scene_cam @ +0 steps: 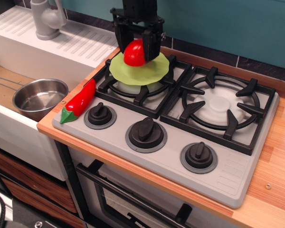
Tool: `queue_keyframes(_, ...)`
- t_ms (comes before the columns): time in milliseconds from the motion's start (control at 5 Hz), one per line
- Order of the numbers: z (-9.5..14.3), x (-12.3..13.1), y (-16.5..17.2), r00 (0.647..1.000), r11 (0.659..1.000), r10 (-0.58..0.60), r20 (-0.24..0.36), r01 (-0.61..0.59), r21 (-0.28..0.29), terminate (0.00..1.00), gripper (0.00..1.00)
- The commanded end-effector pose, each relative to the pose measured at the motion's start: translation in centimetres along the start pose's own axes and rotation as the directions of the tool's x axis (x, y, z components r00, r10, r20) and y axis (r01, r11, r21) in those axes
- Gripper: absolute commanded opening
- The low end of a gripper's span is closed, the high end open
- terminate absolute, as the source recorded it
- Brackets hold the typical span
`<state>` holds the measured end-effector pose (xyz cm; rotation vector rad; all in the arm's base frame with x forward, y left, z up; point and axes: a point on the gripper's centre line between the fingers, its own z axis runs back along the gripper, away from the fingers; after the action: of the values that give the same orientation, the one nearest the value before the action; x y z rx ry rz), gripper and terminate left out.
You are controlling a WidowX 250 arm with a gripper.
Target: Put tomato on plate and redpepper in pot or pan in sink
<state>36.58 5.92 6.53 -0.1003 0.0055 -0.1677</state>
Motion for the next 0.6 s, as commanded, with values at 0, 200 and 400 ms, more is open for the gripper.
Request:
queue_keyframes(0, 3.4, 0.1, -1.4, 0.999, 1.000, -0.001, 0.046, -0.001, 0.029, 0.00, 1.00)
queue_keyframes(200, 4.8, -0.6, -2.7, 1.000, 0.999, 0.016, 0.022, -0.016, 0.035, 0.00, 1.00)
queue_keyframes(400, 6.6, -1.1, -3.3, 1.000, 0.999, 0.016, -0.008, -0.016, 0.049, 0.00, 1.00)
